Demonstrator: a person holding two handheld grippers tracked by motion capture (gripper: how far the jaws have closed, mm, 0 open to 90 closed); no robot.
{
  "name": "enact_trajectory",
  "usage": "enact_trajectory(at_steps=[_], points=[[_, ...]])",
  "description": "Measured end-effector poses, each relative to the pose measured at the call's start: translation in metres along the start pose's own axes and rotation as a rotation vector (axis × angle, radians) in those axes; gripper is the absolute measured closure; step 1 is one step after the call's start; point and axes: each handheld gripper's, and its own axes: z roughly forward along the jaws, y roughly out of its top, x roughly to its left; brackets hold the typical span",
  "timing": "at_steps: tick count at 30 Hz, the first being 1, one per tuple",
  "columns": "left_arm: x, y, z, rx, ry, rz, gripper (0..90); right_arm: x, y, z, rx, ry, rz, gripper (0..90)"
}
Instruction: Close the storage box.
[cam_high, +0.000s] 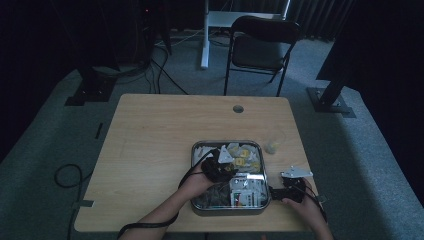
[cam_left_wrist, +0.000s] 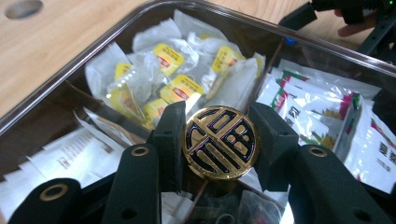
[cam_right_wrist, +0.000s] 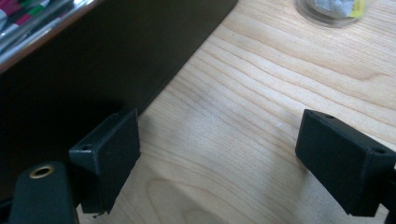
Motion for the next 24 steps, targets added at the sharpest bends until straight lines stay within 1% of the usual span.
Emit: enact_trajectory(at_steps=[5, 8, 15, 16, 17, 18, 19, 20, 21, 23, 24], points=[[0.001, -0.002, 0.0, -0.009, -0.002, 0.007, 59.1, 0.0, 0.0, 0.0, 0.001, 0.0, 0.001, 13.1], [0.001, -0.002, 0.001, -0.019, -0.004, 0.001, 59.0, 0.0, 0.0, 0.0, 0.001, 0.0, 0.001, 13.1], [0.003, -0.002, 0.001, -0.016, -0.026, -0.013, 57.4, 0.0, 0.0, 0.0, 0.0, 0.0, 0.0, 13.1], [0.003, -0.002, 0.0, -0.023, -0.041, -0.018, 54.2, 0.0, 0.0, 0.0, 0.0, 0.0, 0.0, 13.1], [0.003, -0.001, 0.0, -0.029, -0.038, -0.017, 48.0, 0.0, 0.0, 0.0, 0.0, 0.0, 0.0, 13.1], [0.003, -0.001, 0.0, -0.029, -0.038, -0.017, 44.1, 0.0, 0.0, 0.0, 0.0, 0.0, 0.0, 13.1], [0.003, -0.002, -0.002, -0.052, -0.043, -0.019, 39.9, 0.0, 0.0, 0.0, 0.0, 0.0, 0.0, 13.1], [0.004, -0.002, -0.003, -0.058, -0.049, -0.022, 37.8, 0.0, 0.0, 0.0, 0.0, 0.0, 0.0, 13.0], [0.004, -0.001, -0.004, -0.059, -0.041, -0.028, 33.9, 0.0, 0.0, 0.0, 0.0, 0.0, -0.001, 13.1], [0.006, -0.001, -0.007, -0.051, -0.065, -0.044, 28.2, 0.0, 0.0, 0.0, -0.001, -0.001, -0.002, 13.1], [0.008, -0.001, -0.009, -0.061, -0.067, -0.064, 27.7, 0.0, 0.0, 0.0, -0.001, -0.001, -0.002, 13.1]])
